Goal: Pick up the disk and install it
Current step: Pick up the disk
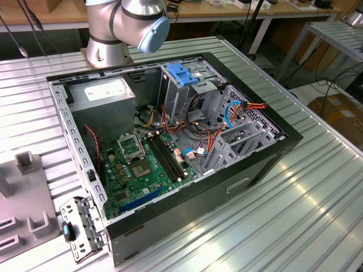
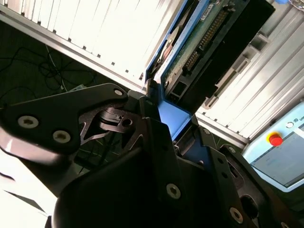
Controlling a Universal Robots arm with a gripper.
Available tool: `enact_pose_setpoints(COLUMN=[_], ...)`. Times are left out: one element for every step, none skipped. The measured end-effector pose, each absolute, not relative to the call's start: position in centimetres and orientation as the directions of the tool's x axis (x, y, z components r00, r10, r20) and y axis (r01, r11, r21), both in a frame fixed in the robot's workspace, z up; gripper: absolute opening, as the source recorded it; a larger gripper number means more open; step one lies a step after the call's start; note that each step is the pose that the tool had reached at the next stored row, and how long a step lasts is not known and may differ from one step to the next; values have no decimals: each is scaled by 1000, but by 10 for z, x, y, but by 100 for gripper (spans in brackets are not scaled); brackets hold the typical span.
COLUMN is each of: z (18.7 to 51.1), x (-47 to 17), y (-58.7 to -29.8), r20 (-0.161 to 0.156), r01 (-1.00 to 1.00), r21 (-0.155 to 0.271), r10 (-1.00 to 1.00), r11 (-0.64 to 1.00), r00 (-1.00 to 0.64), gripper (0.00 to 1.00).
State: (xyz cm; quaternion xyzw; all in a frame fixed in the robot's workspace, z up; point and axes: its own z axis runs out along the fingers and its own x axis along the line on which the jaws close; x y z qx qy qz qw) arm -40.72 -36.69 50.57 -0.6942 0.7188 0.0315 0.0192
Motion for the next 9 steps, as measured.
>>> enact_pose_setpoints(z=[506,506,506,506,506,506,506,506,506], x=[-406,-405,-405,-403,-403,-402,-401,-401,-400], y=[-367,-367,-367,-367,-367,-367,-367,-367,-367], r20=[-71,-71,-71,-71,-71,-71,-71,-71,-71], r01=[-999,-999,-999,-999,-999,-999,-999,-999,-999], r21=[19,19,19,19,19,19,19,19,19], r10=[-997,-997,-997,-997,-997,-997,-997,-997,-997], r11=[34,34,34,34,34,34,34,34,34], r00=[-35,-35,-35,-35,-35,-35,-35,-35,-35], gripper=[37,37,37,37,37,37,37,37,37])
